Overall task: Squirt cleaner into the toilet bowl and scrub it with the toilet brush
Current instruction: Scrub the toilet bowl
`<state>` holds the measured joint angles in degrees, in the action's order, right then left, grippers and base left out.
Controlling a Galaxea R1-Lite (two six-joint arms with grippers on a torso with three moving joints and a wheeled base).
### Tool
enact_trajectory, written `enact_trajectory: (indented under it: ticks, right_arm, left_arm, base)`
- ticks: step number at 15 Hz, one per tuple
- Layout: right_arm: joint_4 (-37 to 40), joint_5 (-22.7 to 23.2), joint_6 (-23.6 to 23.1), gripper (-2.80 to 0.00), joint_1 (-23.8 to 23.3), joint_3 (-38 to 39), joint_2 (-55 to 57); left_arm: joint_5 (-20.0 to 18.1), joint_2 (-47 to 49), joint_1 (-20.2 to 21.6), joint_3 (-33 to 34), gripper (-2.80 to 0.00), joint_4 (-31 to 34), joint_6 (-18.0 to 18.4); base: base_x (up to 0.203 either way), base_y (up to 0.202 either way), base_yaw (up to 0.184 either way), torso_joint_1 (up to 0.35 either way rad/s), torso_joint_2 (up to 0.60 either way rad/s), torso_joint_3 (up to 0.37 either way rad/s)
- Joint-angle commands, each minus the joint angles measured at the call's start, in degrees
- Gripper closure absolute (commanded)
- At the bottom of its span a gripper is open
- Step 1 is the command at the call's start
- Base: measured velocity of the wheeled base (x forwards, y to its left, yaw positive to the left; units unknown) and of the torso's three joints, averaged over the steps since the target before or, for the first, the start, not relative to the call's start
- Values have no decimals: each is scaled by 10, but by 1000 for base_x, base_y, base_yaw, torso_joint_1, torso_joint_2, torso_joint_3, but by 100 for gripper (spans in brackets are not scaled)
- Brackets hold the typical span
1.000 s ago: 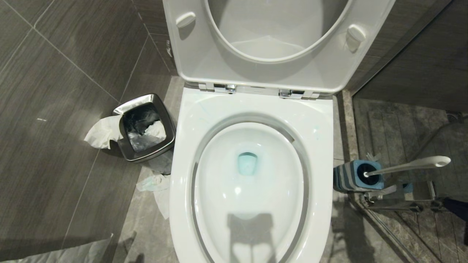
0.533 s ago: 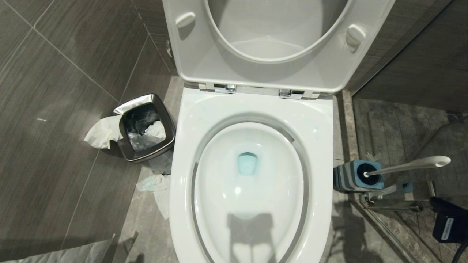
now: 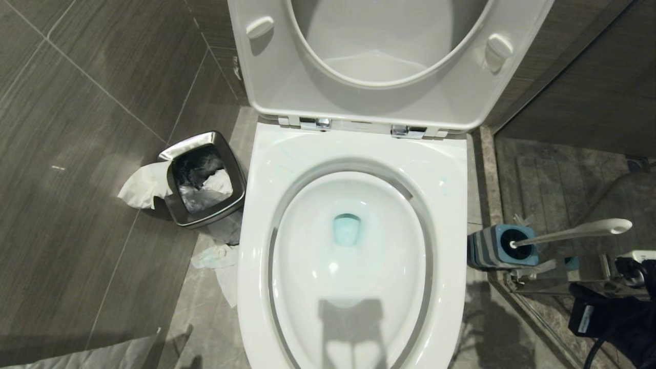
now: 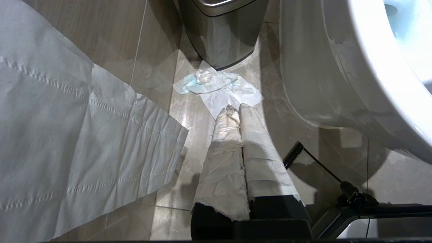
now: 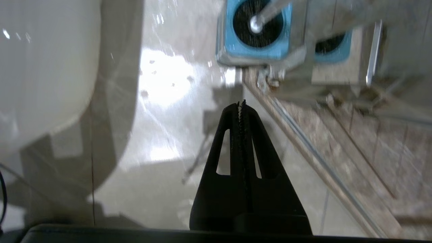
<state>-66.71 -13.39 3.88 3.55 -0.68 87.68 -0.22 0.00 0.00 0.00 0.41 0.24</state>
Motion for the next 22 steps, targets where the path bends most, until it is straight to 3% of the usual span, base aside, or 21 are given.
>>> enact_trajectory:
  ticks: [1,4,14,22]
  right_arm:
    - [-31,0,2,0,1,7,28]
    - [-90,0,3,0,3,7,56]
    - [-93,-36,26,0,-2,6,102]
    - [-94,-36,26,0,-27,-11,117]
  left_arm:
    - [0,0,0,2,0,0,0]
    - [0,0,0,2,0,0,0]
    - [0,0,0,2,0,-1,0]
    - [0,0,0,2,0,0,0]
  base:
    - [0,0,0,0,0,0]
    - [0,0,0,0,0,0]
    - [0,0,0,0,0,0]
    - [0,0,0,0,0,0]
